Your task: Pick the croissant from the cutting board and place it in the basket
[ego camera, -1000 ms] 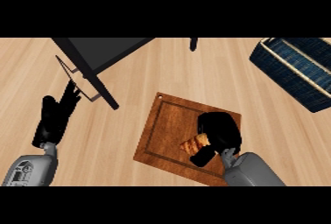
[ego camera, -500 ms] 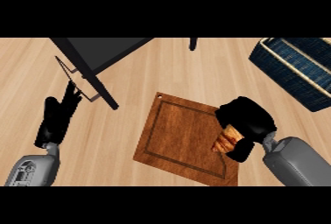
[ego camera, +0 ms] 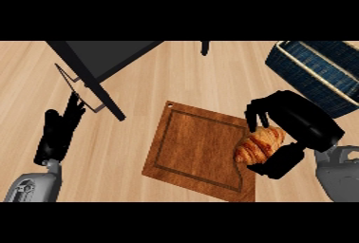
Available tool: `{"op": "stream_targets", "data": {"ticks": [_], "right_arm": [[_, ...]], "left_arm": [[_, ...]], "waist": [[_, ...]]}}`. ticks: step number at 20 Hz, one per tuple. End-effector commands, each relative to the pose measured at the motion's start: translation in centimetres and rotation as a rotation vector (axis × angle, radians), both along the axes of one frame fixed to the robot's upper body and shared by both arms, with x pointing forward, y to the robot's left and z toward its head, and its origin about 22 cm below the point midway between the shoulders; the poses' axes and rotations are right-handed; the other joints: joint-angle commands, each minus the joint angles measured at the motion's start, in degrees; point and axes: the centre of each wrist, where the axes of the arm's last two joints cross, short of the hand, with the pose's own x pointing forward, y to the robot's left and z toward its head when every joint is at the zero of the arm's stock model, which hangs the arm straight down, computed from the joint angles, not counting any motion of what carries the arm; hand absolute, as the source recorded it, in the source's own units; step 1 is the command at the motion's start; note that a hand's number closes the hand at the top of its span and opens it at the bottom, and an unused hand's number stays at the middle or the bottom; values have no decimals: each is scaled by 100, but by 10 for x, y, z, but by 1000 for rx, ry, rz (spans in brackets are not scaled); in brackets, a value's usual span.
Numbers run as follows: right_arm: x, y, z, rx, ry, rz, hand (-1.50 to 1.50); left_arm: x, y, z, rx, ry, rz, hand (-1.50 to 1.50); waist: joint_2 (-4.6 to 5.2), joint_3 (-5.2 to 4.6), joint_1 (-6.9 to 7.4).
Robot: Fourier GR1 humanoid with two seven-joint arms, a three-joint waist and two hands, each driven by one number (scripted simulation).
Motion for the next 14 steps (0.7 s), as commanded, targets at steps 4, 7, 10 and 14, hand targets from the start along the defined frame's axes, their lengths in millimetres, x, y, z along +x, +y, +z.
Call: {"op": "stream_targets", "data": {"ticks": [4,7,10,14], "right_arm": [[-15,-21,75,364,-8,-45,150],[-27,-40,118,411,-53,-69,150],[-28,-49,169,444,-101,-122,150],[-26,-57,223,457,-86,-194,150]], "left_arm": [[3,-3,7,-12,-27,-8,0],[12,3,26,9,-19,-12,0],[11,-1,8,7,-42,-14,0],[-1,-16,15,-4,-33,-45,0]], "waist": [[-19,-2,-52],[-28,1,-65],[-8,-9,-24],[-13,-1,115]]}}
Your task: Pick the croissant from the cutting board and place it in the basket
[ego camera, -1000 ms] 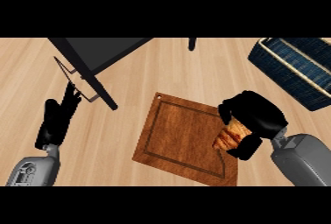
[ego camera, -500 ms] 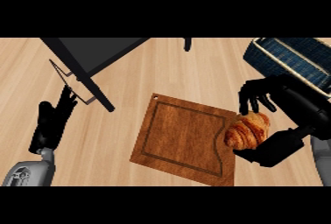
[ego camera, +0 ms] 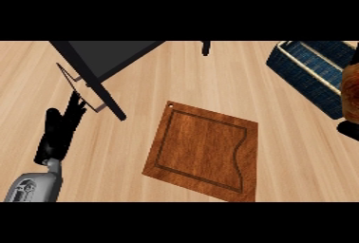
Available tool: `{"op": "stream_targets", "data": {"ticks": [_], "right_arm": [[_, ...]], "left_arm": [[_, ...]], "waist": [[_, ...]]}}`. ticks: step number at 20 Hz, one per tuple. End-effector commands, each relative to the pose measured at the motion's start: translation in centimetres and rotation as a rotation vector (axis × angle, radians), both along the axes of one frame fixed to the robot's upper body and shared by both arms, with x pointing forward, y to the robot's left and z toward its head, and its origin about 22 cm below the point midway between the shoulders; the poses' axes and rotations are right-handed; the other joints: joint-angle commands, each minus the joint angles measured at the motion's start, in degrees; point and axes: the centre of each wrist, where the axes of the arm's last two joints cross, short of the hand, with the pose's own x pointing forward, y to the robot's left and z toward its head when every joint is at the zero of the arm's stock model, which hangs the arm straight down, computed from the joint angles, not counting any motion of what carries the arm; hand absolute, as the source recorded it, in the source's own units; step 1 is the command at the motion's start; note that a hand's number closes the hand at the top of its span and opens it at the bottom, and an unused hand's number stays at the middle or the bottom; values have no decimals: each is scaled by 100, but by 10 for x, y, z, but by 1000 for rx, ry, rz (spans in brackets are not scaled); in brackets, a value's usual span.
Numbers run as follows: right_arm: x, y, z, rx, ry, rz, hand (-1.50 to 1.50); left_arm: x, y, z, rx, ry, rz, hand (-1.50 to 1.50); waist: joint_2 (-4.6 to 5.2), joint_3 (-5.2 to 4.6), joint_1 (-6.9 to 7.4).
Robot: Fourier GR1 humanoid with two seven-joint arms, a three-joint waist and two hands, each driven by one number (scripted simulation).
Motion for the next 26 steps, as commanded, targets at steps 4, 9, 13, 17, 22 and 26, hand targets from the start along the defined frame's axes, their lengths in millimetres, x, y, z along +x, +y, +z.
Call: {"op": "stream_targets", "data": {"ticks": [4,9,13,17,22,26], "right_arm": [[1,-33,80,52,-6,-98,150],[20,-19,103,-66,-45,-238,150],[16,-37,124,-303,-68,-378,150],[40,-51,104,-419,-75,-435,150],[71,-91,88,-479,-36,-531,150],[80,-136,74,-444,-46,-516,150]], "left_arm": [[9,-7,16,12,-50,-41,0],[13,-25,5,-9,-47,-46,0],[19,-19,9,-10,-62,-66,0],[21,-19,8,-5,-65,-79,0],[16,-28,16,9,-88,-76,0],[10,-25,10,-1,-75,-81,0]], "waist": [[39,11,88],[76,9,150],[138,5,197],[145,12,218],[149,18,325],[131,19,298]]}}
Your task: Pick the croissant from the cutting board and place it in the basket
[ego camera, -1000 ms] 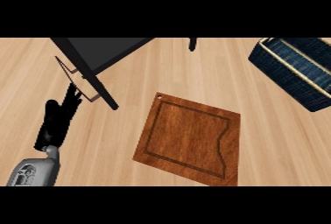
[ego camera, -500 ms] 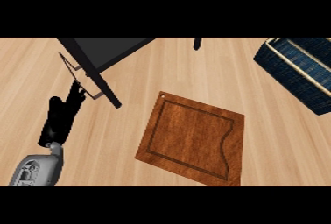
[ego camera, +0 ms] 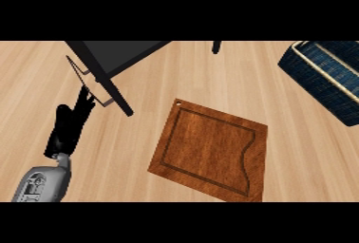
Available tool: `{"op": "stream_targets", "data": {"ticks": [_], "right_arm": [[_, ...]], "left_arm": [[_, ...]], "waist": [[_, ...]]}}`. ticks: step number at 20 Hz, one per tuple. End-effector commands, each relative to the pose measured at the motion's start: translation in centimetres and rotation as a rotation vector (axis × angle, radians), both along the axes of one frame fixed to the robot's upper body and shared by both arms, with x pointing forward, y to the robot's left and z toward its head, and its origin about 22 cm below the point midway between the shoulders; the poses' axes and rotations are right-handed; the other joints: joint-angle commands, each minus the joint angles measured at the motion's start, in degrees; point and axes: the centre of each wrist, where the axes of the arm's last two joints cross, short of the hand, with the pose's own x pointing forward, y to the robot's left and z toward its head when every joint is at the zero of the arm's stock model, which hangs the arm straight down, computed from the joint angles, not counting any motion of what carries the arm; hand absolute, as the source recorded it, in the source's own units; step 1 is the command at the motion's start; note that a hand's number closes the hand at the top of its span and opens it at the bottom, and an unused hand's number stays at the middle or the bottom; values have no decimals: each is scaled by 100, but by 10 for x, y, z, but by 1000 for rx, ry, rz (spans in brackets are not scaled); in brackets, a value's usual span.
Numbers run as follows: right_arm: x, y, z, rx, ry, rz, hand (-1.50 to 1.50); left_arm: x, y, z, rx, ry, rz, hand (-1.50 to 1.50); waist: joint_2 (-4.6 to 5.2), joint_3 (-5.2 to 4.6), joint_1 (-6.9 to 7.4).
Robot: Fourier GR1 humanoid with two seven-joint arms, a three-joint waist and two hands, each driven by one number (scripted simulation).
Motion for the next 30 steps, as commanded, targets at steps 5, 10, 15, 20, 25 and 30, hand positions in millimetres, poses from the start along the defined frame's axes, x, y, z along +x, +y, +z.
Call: {"op": "stream_targets", "data": {"ticks": [5,10,15,20,25,30], "right_arm": [[33,-49,-40,-2,28,86,150],[47,-66,-75,-16,37,85,150],[57,-73,-90,-35,82,86,150],[62,-84,-116,166,186,32,150],[60,-94,-136,247,163,86,-150],[57,-101,-142,389,28,94,-150]], "left_arm": [[13,-5,8,2,-39,-41,0],[8,-13,14,-20,-26,-43,0],[10,-2,27,-3,-29,-36,0],[7,-3,9,0,-26,-46,0],[6,-12,-4,-12,-32,-30,0],[18,1,15,1,-42,-31,0]], "waist": [[34,2,54],[17,8,62],[7,8,71],[21,8,67],[34,11,39],[36,15,-10]]}}
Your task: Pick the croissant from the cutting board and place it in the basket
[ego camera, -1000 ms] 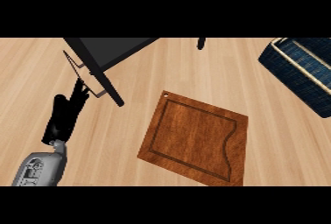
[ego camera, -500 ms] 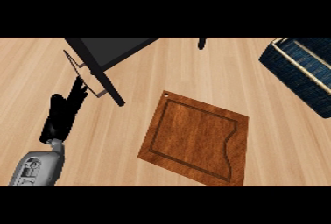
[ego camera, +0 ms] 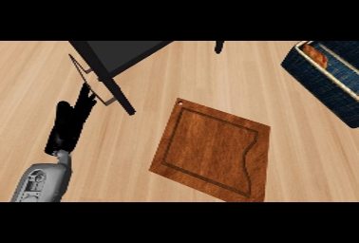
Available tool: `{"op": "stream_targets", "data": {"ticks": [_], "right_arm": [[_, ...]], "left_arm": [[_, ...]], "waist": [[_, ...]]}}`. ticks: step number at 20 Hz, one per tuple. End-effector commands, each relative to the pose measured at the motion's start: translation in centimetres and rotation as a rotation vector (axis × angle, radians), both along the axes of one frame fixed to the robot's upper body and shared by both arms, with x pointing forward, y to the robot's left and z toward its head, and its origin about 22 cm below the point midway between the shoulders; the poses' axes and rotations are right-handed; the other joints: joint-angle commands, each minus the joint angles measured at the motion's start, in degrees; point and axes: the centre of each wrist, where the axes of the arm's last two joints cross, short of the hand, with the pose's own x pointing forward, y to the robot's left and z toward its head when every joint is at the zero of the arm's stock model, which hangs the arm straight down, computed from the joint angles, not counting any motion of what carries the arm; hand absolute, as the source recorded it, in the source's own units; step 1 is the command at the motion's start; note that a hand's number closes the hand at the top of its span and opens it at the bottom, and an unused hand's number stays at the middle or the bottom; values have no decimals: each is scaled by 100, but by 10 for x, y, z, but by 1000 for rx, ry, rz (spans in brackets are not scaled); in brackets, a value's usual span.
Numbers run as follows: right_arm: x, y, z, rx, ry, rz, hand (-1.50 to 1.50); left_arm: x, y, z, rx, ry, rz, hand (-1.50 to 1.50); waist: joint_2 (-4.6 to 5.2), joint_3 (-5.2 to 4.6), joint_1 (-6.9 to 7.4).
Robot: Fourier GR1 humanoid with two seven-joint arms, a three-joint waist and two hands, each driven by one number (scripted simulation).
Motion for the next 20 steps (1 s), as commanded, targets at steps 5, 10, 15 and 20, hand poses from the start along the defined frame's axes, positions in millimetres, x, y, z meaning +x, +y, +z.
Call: {"op": "stream_targets", "data": {"ticks": [5,10,15,20], "right_arm": [[-12,-20,9,214,-211,-128,-150],[-43,-58,24,300,-223,-267,-150],[-86,-100,23,385,-201,-352,-150],[-116,-125,11,412,-201,-355,-150]], "left_arm": [[10,-4,18,9,-35,-23,0],[10,0,15,-15,-43,-26,0],[8,-1,13,-1,-46,-10,0],[8,-3,9,-13,-45,-17,0]], "waist": [[4,7,-1],[13,7,-27],[64,25,-44],[86,45,-96]]}}
